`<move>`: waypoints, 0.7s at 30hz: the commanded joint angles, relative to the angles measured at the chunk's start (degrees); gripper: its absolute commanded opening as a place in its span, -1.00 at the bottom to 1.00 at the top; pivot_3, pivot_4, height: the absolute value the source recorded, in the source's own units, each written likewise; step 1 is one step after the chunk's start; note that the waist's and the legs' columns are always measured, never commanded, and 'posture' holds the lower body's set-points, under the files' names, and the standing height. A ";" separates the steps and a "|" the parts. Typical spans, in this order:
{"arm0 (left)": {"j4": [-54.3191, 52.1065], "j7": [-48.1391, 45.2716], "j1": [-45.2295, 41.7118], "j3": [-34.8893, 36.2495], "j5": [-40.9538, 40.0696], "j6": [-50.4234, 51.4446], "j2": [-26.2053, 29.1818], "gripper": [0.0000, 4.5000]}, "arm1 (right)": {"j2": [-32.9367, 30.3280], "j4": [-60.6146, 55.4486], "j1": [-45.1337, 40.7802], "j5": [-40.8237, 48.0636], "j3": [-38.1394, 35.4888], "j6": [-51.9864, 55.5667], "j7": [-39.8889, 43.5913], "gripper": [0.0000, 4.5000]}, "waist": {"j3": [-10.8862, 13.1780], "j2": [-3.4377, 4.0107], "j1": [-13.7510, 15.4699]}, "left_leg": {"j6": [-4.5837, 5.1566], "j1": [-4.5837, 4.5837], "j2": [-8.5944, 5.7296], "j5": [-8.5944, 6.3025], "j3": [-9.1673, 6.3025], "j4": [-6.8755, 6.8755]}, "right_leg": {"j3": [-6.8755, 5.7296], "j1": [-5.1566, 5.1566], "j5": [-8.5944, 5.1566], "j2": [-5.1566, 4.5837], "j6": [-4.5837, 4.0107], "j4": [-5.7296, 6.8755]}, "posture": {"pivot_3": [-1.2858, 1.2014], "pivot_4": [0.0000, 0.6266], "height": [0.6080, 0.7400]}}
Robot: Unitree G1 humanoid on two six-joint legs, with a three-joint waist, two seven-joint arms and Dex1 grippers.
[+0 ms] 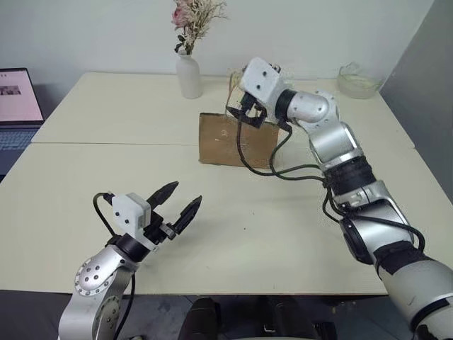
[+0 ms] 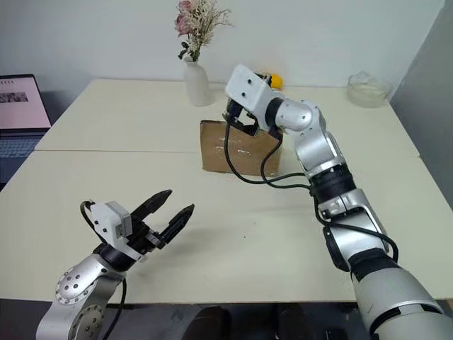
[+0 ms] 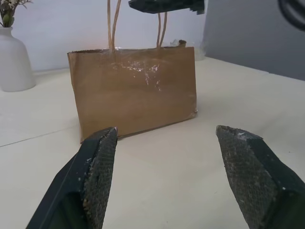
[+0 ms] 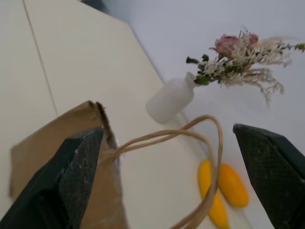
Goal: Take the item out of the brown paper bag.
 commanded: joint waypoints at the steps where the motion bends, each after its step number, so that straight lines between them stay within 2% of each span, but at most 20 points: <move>1: -0.92 0.10 -1.75 3.36 -1.21 -0.14 1.86 0.55 | -2.46 -9.71 3.85 4.99 -3.77 5.46 2.83 0.99 | 0.00 0.00 0.04 | 0.00 0.00 0.00 0.00 -0.01 0.00 | -0.01 0.00 0.00 0.00 0.00 0.01 | 0.03 -0.52 1.00; 7: 0.97 3.35 -9.18 6.47 -4.17 5.24 3.83 0.55 | -6.33 -32.09 18.95 17.41 -10.37 21.68 6.43 0.99 | -0.01 -0.01 0.16 | 0.00 0.03 -0.02 0.00 -0.07 0.04 | -0.06 0.02 0.00 0.00 0.00 0.13 | 0.03 -0.52 1.00; 10: 3.13 4.43 -14.35 6.34 -4.77 8.83 4.98 0.55 | -8.22 -43.96 28.79 21.34 -12.27 28.14 5.07 0.99 | -0.04 -0.06 0.27 | 0.00 0.03 -0.02 0.00 -0.21 0.05 | -0.18 0.07 -0.01 0.00 0.02 0.12 | 0.03 -0.52 1.00; 14: 8.03 0.79 -21.45 4.30 -5.22 9.97 6.74 0.55 | -9.03 -54.58 39.35 23.50 -12.84 31.85 1.92 0.99 | -0.04 -0.06 -0.03 | 0.00 0.04 -0.05 0.00 -0.17 0.08 | -0.15 0.05 -0.07 0.02 0.12 0.22 | 0.03 -0.52 1.00; 15: 11.68 -0.29 -25.17 2.89 -3.94 10.17 7.49 0.37 | -8.63 -56.96 42.93 23.58 -12.79 31.72 0.55 1.00 | -0.04 -0.07 -0.12 | 0.00 0.08 -0.04 0.00 -0.10 0.08 | -0.08 0.04 -0.16 0.03 0.27 0.26 | 0.03 -0.52 1.00; 16: 16.91 -0.98 -29.89 0.54 -0.53 9.05 8.42 0.31 | -8.09 -58.79 46.69 23.35 -12.88 30.21 -0.64 1.00 | -0.05 -0.09 0.07 | -0.01 0.12 -0.03 0.01 -0.09 0.10 | -0.06 0.04 -0.18 0.06 0.30 0.30 | 0.03 -0.52 1.00; 17: 22.69 -1.59 -34.74 -1.54 2.69 7.14 8.92 0.17 | -7.34 -60.24 49.62 23.12 -13.10 28.99 -2.12 1.00 | -0.08 -0.13 0.14 | -0.01 0.12 -0.06 0.01 -0.17 0.09 | -0.15 0.07 -0.19 0.08 0.31 0.33 | 0.03 -0.52 1.00; 21: 42.87 -3.24 -49.86 -5.01 9.39 0.13 8.56 -0.36 | -4.88 -64.49 54.37 22.93 -13.11 27.52 -6.90 1.00 | -0.09 -0.15 0.06 | -0.03 0.12 -0.20 0.02 -0.13 0.15 | -0.13 0.08 -0.18 0.45 0.31 0.36 | 0.03 -0.52 1.00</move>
